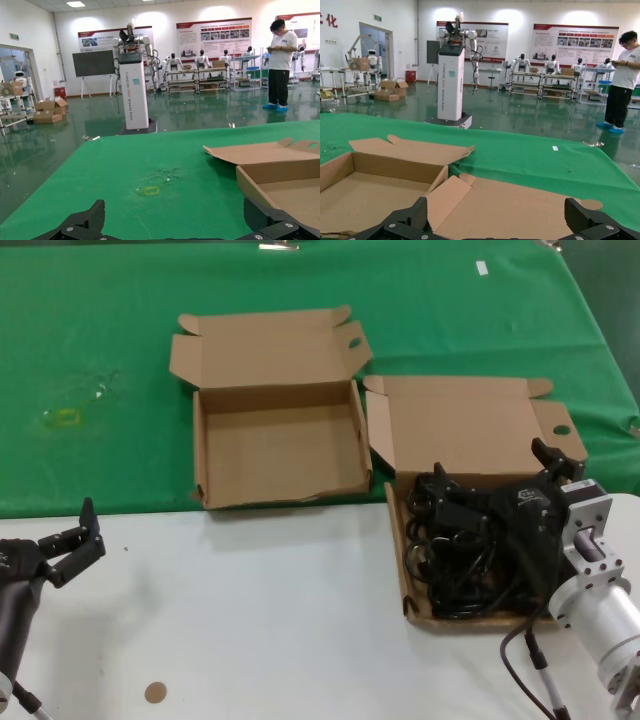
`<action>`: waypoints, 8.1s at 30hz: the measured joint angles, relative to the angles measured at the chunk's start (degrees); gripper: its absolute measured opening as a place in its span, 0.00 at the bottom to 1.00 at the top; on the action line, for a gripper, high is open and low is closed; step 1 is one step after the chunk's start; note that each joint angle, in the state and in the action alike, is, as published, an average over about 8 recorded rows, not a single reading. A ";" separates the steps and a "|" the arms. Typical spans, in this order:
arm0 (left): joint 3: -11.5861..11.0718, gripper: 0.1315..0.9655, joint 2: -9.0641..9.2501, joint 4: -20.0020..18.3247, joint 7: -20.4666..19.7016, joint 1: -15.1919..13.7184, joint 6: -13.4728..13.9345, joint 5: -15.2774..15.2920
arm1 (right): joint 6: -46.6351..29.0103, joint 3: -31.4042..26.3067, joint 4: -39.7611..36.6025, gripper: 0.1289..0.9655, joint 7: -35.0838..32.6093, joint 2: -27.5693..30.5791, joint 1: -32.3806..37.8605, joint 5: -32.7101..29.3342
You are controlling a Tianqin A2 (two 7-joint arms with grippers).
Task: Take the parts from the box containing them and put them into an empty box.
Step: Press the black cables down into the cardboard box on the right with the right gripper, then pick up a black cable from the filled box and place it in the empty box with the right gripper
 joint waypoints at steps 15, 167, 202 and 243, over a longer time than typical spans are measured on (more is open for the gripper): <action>0.00 1.00 0.00 0.00 0.00 0.00 0.00 0.00 | 0.00 0.00 0.00 1.00 0.00 0.00 0.00 0.00; 0.00 0.01 0.00 0.00 -0.02 0.00 0.00 0.02 | -67.90 -28.71 -25.97 0.81 -6.56 30.06 47.56 -20.33; 0.00 0.01 0.00 0.00 -0.02 0.00 0.00 0.02 | -71.04 -28.35 -27.76 0.15 -5.56 27.93 49.84 -24.66; 0.00 0.01 0.00 0.00 -0.02 0.00 0.00 0.02 | -63.53 -30.70 -32.62 0.11 -0.43 8.85 64.01 -29.42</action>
